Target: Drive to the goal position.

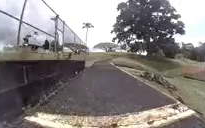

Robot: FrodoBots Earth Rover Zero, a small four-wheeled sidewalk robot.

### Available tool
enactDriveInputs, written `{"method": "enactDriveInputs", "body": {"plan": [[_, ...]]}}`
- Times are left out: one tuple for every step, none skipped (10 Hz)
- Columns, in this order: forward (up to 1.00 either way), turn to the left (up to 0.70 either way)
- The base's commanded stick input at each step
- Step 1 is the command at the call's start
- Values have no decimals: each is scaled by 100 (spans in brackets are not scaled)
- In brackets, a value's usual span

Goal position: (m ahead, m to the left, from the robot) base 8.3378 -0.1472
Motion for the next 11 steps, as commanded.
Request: {"method": "enactDriveInputs", "body": {"plan": [[66, 1], [66, 1], [66, 1], [66, 1], [66, 1], [66, 1], [66, 1], [66, 1], [66, 1], [66, 1], [66, 1]]}}
